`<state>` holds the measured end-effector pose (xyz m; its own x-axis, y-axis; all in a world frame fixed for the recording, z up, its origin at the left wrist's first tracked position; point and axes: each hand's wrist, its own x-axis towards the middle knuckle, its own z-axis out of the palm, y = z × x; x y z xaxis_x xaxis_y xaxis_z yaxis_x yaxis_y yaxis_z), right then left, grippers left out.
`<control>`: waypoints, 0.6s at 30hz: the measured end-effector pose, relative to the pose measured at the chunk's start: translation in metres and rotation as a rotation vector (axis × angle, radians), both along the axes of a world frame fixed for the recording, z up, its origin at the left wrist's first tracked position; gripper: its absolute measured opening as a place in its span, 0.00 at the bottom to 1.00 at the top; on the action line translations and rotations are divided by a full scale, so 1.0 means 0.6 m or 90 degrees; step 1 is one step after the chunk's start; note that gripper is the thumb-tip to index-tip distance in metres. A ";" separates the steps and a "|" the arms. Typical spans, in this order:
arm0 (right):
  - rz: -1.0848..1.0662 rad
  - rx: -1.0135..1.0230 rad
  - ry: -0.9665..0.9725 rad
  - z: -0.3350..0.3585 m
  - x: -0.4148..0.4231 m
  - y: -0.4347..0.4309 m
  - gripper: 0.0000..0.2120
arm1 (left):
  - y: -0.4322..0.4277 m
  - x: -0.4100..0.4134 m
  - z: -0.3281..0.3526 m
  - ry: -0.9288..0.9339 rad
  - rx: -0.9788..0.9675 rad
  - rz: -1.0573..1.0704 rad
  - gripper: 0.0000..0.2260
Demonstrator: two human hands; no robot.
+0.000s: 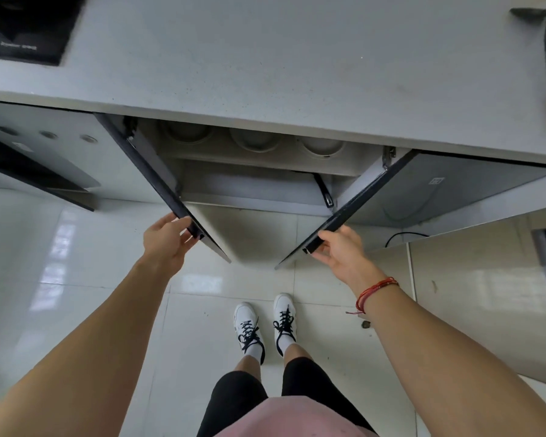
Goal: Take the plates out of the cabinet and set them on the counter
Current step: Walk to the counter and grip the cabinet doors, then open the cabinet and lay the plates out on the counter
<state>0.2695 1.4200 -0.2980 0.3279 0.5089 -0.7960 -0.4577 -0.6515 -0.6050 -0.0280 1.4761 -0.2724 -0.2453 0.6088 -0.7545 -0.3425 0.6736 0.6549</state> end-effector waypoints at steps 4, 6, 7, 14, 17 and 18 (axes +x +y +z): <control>0.043 -0.060 -0.096 0.003 0.035 -0.050 0.21 | -0.021 -0.041 0.004 0.076 -0.012 -0.005 0.22; 0.049 -0.084 -0.144 0.004 0.056 -0.074 0.20 | -0.032 -0.061 0.006 0.113 -0.017 -0.019 0.22; 0.055 -0.096 -0.173 0.005 0.067 -0.085 0.19 | -0.038 -0.068 0.008 0.138 -0.022 -0.027 0.23; 0.157 -0.180 -0.358 0.015 0.122 -0.134 0.14 | -0.055 -0.079 0.016 0.250 -0.041 -0.041 0.26; 0.176 -0.185 -0.386 0.025 0.128 -0.140 0.18 | -0.055 -0.073 0.016 0.256 -0.035 -0.045 0.25; 0.184 -0.189 -0.392 0.024 0.131 -0.141 0.18 | -0.055 -0.071 0.017 0.258 -0.033 -0.045 0.25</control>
